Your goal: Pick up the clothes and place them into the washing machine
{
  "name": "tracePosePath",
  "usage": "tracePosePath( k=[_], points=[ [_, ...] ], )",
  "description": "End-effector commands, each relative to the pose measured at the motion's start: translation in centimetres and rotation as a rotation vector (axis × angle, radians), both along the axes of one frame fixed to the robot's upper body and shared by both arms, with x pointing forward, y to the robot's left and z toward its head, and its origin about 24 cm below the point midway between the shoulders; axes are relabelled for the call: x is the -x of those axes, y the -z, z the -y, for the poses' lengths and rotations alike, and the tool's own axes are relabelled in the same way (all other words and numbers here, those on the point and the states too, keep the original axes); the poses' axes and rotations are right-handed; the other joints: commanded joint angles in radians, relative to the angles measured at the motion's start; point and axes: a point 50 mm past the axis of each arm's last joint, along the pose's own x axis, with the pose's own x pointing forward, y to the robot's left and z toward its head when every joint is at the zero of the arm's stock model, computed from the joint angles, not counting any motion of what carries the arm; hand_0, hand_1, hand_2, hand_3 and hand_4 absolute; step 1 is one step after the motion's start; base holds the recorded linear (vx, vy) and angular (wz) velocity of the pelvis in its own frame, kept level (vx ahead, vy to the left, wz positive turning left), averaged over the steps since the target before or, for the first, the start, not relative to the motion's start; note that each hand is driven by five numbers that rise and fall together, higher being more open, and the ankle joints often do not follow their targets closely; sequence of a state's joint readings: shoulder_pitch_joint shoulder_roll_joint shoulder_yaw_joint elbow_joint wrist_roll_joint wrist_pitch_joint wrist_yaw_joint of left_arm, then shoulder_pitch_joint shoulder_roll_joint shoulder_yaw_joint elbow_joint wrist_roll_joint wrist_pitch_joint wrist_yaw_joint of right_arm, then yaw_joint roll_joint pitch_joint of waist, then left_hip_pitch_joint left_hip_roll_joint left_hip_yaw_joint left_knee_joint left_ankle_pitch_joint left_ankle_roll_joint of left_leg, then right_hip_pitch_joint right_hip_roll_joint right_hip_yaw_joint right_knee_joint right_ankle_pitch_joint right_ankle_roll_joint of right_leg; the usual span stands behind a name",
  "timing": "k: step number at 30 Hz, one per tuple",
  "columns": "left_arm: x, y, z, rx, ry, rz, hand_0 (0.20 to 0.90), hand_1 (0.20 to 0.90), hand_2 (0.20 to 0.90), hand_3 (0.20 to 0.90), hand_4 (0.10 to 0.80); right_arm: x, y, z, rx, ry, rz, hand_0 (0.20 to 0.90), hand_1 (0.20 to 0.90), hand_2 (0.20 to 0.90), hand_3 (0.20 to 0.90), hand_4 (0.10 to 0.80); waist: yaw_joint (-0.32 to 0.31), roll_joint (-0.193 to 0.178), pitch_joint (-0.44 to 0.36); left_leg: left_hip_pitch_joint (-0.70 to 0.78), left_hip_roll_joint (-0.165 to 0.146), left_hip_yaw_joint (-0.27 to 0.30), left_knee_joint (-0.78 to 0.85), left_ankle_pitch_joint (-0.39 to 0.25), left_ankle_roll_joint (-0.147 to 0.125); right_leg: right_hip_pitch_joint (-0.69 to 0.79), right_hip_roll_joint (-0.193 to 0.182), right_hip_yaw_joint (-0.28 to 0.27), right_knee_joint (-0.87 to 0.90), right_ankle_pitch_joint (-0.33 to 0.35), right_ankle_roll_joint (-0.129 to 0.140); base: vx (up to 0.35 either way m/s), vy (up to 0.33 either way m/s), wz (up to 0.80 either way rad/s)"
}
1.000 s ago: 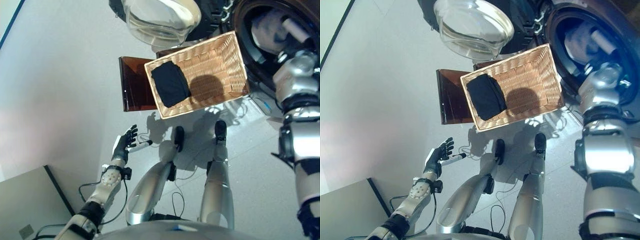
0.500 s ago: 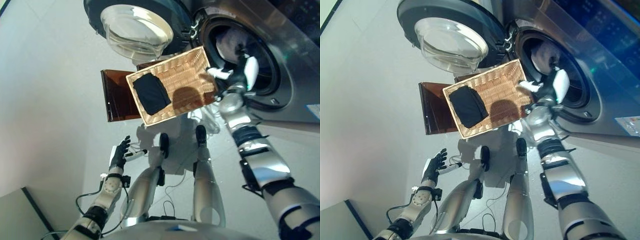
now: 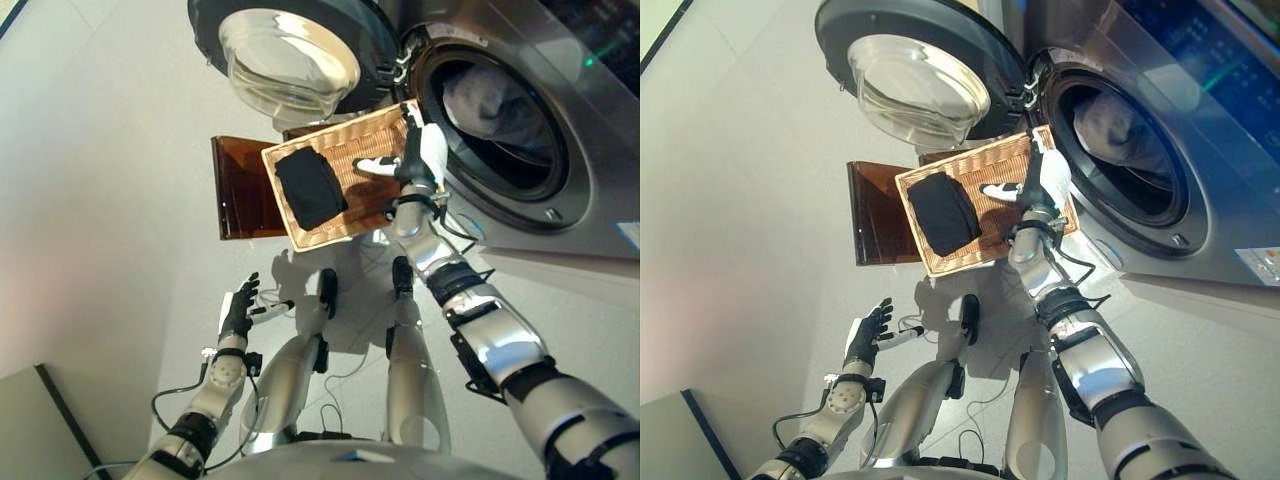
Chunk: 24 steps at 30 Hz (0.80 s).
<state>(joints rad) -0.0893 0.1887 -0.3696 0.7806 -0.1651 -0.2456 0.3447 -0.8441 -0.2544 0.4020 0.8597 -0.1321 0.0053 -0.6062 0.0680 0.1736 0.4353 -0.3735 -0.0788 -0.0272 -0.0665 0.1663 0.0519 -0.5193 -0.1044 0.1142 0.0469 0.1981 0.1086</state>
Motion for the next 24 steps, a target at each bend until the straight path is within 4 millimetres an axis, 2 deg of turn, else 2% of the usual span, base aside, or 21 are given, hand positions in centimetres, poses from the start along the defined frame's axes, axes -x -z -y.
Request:
tracePosePath(
  k=[1, 6, 19, 24],
  points=[
    [-0.5, -0.6, -1.0, -0.058, -0.029, 0.051, 0.9, 0.9, 0.9, 0.9, 0.8, -0.5, -3.8, -4.1, 0.021, -0.13, 0.148, 0.9, 0.9, 0.9, 0.9, 0.8, 0.042, -0.005, -0.029, -0.012, 0.02, -0.034, 0.017, -0.038, -0.091, 0.003, 0.031, -0.041, 0.116, -0.159, -0.038, 0.004, 0.0, 0.13],
    [-1.0, -1.2, -1.5, -0.055, -0.058, 0.088, 0.9, 0.9, 0.9, 0.9, 0.8, -0.6, -3.6, -5.7, 0.002, -0.175, 0.119, 0.9, 0.9, 0.9, 0.9, 0.8, 0.057, 0.0, 0.0, -0.012, 0.018, -0.047, 0.0, -0.02, -0.095, 0.002, 0.026, -0.059, 0.121, -0.157, -0.037, 0.0, -0.001, 0.14],
    [-2.6, -3.3, -2.3, -0.037, -0.114, 0.195, 0.9, 0.9, 0.9, 0.9, 0.8, -1.2, -3.0, -5.9, -0.03, -0.157, 0.046, 0.9, 0.9, 0.9, 0.9, 0.8, 0.081, 0.006, 0.059, -0.036, 0.013, -0.069, -0.007, -0.001, -0.096, -0.023, 0.014, -0.085, 0.131, -0.151, -0.032, -0.015, 0.004, 0.08],
    [-3.6, -4.8, -2.3, -0.014, -0.131, 0.273, 0.9, 0.9, 0.9, 0.9, 0.8, -1.5, -3.2, -6.1, -0.021, -0.149, 0.029, 0.9, 0.9, 0.9, 0.9, 0.8, 0.09, 0.014, 0.083, -0.054, 0.012, -0.075, -0.008, 0.007, -0.098, -0.037, 0.009, -0.09, 0.133, -0.146, -0.031, -0.021, 0.003, 0.05]
  ],
)
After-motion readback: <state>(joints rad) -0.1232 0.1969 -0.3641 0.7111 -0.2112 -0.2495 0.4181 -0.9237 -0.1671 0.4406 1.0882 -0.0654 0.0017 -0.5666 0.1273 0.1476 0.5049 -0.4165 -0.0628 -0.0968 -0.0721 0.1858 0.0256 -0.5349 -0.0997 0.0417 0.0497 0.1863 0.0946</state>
